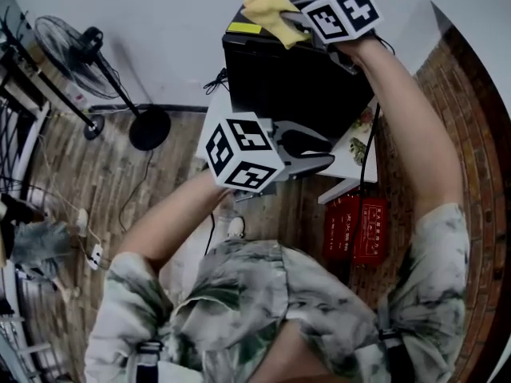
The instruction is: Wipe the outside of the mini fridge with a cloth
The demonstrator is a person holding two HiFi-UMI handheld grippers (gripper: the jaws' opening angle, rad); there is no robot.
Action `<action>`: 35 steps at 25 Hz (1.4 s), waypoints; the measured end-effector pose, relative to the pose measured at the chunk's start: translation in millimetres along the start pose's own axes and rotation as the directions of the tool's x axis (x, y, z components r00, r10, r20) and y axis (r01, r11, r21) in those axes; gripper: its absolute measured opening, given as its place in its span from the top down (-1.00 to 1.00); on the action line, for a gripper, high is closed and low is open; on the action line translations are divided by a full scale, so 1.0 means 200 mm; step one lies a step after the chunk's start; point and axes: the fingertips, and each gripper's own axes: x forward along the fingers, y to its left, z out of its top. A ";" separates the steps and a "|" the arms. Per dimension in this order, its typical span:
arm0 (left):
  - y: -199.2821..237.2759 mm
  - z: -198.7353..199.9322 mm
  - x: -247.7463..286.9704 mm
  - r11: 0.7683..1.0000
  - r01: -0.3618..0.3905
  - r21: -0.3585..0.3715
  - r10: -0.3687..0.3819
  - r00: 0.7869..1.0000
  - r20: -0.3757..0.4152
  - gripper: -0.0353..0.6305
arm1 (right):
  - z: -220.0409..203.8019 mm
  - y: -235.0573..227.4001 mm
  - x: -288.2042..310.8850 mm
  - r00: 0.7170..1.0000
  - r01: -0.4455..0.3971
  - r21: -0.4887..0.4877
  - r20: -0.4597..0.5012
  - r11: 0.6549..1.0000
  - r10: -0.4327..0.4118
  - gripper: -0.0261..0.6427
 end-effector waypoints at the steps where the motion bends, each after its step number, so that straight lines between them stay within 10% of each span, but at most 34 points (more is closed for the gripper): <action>1: 0.04 0.01 -0.02 1.000 0.002 0.000 -0.002 1.000 0.001 0.65 | 0.01 -0.01 0.06 1.000 -0.004 -0.003 -0.008 1.000 0.004 0.65; 18: 0.36 0.07 -0.18 0.992 0.126 0.023 -0.126 0.992 -0.012 0.65 | -0.31 -0.40 0.26 0.966 0.114 0.062 -0.239 0.992 -0.096 0.66; 35: 0.42 0.07 -0.06 0.958 0.285 0.041 -0.284 0.958 -0.034 0.65 | -0.96 -0.95 -0.32 0.804 0.434 0.099 -0.491 0.895 -0.336 0.66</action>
